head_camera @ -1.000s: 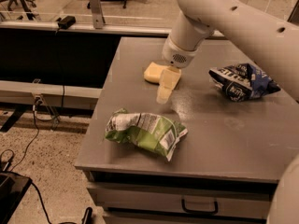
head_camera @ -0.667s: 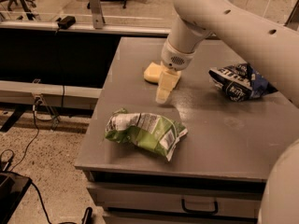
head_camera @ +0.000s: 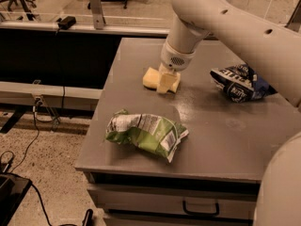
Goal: Pick sponge
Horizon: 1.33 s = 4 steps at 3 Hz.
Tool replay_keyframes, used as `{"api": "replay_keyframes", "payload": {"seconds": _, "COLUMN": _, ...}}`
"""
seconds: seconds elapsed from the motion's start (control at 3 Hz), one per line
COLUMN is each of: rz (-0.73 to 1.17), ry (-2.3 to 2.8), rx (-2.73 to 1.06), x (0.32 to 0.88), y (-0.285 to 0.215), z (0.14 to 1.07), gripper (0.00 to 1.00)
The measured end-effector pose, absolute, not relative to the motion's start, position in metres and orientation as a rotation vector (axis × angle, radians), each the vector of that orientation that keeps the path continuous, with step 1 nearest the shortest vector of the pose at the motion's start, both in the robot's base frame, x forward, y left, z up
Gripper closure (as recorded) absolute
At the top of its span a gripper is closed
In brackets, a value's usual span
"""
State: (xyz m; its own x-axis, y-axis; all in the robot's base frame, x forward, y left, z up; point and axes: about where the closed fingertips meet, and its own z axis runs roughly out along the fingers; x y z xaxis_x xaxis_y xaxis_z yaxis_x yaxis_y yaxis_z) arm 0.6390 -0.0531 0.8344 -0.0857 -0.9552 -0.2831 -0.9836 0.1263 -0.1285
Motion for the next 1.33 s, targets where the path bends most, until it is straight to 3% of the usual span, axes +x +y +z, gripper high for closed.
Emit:
{"api": "replay_keyframes", "payload": {"seconds": 0.33, "rz": 0.136, "ry": 2.112, "rx": -1.894, "x": 0.639, "y": -0.053, "z": 0.837, "gripper": 0.87}}
{"api": "replay_keyframes", "payload": {"seconds": 0.67, "rz": 0.136, "ry": 2.112, "rx": -1.894, "x": 0.639, "y": -0.053, "z": 0.838, "gripper": 1.00}}
{"api": "replay_keyframes", "payload": {"seconds": 1.33, "rz": 0.177, "ry": 1.891, "rx": -1.879, "x": 0.630, "y": -0.059, "z": 0.907, "gripper": 1.00}}
